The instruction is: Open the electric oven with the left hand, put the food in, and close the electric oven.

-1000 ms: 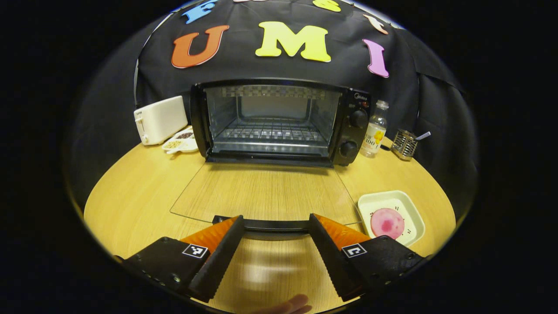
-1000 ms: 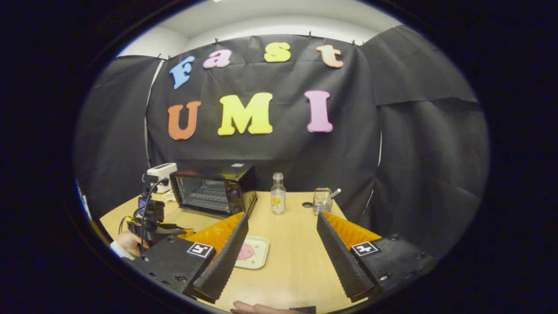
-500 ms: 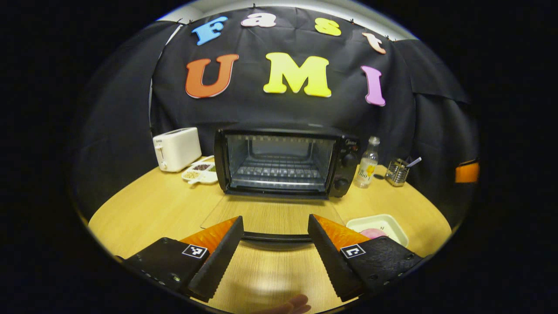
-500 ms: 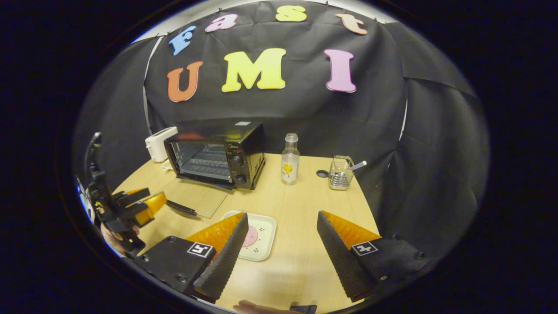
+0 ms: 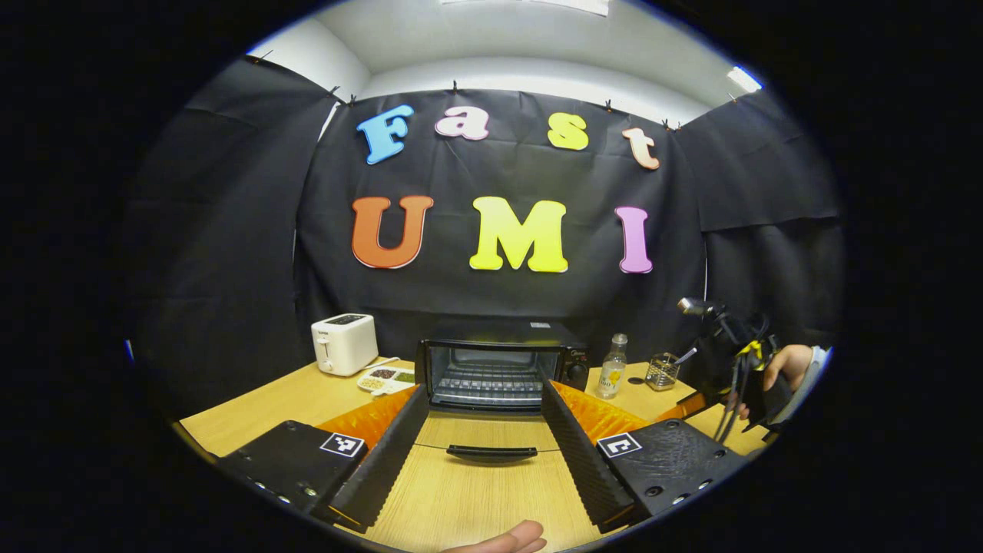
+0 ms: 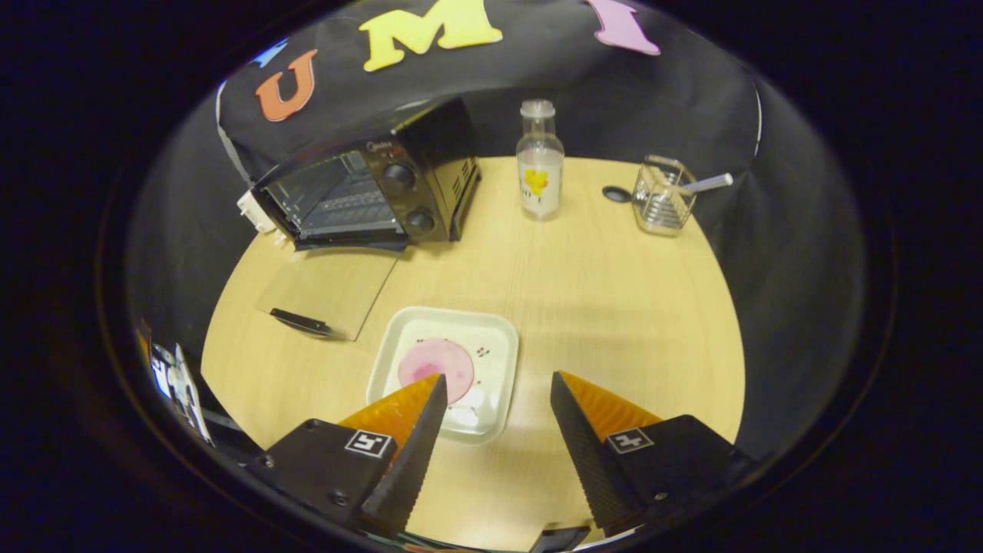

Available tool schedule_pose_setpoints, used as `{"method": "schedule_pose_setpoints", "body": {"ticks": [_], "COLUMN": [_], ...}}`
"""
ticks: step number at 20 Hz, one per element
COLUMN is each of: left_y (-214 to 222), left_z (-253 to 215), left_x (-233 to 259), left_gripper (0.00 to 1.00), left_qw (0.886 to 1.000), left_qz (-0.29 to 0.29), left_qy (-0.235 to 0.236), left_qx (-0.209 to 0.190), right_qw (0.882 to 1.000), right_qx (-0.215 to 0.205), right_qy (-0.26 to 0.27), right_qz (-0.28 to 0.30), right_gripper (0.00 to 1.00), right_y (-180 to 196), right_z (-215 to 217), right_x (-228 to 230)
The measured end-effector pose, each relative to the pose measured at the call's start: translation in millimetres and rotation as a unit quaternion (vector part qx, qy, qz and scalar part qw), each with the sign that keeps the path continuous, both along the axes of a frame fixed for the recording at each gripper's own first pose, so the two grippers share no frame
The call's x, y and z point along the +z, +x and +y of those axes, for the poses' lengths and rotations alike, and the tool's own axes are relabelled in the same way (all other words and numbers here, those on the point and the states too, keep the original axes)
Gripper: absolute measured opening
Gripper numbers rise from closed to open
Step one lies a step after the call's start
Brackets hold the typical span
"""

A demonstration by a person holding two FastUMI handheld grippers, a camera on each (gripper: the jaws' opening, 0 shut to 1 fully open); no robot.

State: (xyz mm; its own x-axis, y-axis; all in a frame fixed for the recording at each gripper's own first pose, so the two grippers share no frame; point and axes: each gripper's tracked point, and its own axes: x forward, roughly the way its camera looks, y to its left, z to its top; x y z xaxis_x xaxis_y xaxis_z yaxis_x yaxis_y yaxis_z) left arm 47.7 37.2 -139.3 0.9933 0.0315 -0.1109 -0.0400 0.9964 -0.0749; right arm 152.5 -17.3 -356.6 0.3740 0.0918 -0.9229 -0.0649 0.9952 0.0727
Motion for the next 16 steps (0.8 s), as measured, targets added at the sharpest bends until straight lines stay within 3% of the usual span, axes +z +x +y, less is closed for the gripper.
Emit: {"method": "schedule_pose_setpoints", "body": {"ticks": [7, 10, 12, 13, 15, 16], "left_y": [-26.9, -25.1, -23.5, -23.1, -19.0, -18.2], "left_z": [-1.1, -8.6, -10.3, -9.7, -4.9, -3.4], "left_x": [23.7, 26.8, 26.2, 23.7, 20.4, 21.0], "left_gripper": [0.94, 0.94, 0.94, 0.94, 0.94, 0.94], "left_qw": [0.999, 0.999, 0.999, 0.999, 0.999, 0.999], "left_qz": [-0.028, -0.035, -0.031, -0.027, -0.021, -0.021], "left_qy": [0.032, 0.031, 0.031, 0.033, 0.039, 0.040], "left_qx": [-0.003, -0.008, -0.007, -0.005, 0.003, 0.008], "right_qw": [0.998, 0.994, 0.989, 0.985, 0.978, 0.974], "right_qx": [-0.013, -0.010, -0.003, 0.004, 0.018, 0.016], "right_qy": [0.001, 0.036, 0.062, 0.079, 0.118, 0.136], "right_qz": [0.064, 0.106, 0.136, 0.156, 0.172, 0.182], "right_gripper": [0.56, 0.48, 0.37, 0.22, 0.02, 0.06], "right_y": [10.5, 2.9, -3.0, -8.2, -5.2, -9.3], "right_z": [-4.7, 3.7, 6.5, 6.8, 10.0, 11.3], "right_x": [-41.8, -54.3, -60.4, -63.8, -78.8, -70.1]}}
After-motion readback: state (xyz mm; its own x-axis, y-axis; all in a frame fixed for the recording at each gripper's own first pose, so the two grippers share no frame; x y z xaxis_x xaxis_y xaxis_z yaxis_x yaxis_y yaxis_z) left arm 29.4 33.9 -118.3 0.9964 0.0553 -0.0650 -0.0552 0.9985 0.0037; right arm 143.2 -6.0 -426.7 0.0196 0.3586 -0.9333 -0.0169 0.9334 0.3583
